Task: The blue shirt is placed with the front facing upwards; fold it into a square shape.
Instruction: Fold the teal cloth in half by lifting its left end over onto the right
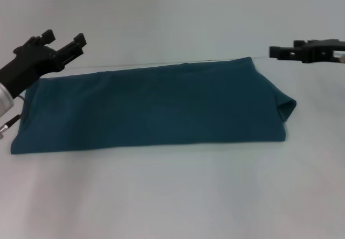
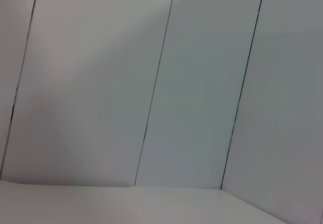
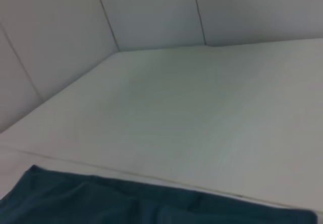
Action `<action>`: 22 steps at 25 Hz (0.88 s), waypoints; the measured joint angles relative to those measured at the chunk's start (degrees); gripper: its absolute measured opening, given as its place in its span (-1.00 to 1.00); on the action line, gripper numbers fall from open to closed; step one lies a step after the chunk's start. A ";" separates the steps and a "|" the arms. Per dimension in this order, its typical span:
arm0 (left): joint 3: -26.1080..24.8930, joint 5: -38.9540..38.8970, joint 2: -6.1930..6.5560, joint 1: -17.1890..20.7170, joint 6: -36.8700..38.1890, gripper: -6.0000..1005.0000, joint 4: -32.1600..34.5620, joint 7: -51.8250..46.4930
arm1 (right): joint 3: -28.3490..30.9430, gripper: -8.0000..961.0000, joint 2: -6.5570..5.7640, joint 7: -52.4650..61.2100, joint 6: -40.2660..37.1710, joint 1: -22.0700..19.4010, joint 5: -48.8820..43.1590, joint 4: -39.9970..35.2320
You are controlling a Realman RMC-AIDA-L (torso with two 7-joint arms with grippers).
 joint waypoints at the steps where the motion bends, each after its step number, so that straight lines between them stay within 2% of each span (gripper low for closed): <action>1: -0.04 -0.05 -0.05 0.47 0.23 0.77 -0.35 -0.40 | 0.61 0.94 -0.30 0.09 -1.69 -0.65 -0.01 -0.59; 7: -0.02 -0.17 -0.01 1.96 0.58 0.77 -1.14 -3.91 | 2.79 0.94 -2.55 2.51 -12.16 -4.13 -0.51 -3.32; 9: 0.00 0.06 0.01 2.48 0.49 0.77 -1.01 -4.58 | 2.83 0.94 -2.64 3.26 -13.19 -5.34 -1.04 -4.72; 13: 0.28 0.16 0.07 3.90 0.49 0.77 -1.11 -6.51 | 3.09 0.94 -1.86 3.55 -13.12 -7.19 -1.83 -6.62; 16: 2.29 0.24 0.55 5.29 0.48 0.77 -1.70 -7.89 | 3.29 0.94 -1.05 2.05 -12.65 -7.62 -1.91 -6.29; 18: 2.90 0.25 0.70 5.89 0.08 0.77 -2.28 -9.20 | 3.50 0.94 -0.04 0.71 -11.88 -7.95 -1.81 -6.27; 19: 3.08 0.27 0.68 6.26 -0.28 0.77 -2.67 -10.62 | 3.91 0.94 1.23 -0.79 -11.31 -8.19 -1.68 -6.39; 20: 3.08 0.27 0.68 6.26 -0.28 0.77 -2.67 -10.62 | 3.91 0.93 1.23 -0.79 -11.31 -8.19 -1.68 -6.39; 22: 3.43 0.87 0.74 6.84 -2.08 0.77 -3.31 -14.39 | 4.27 0.93 2.11 -2.14 -11.16 -8.26 -1.69 -6.41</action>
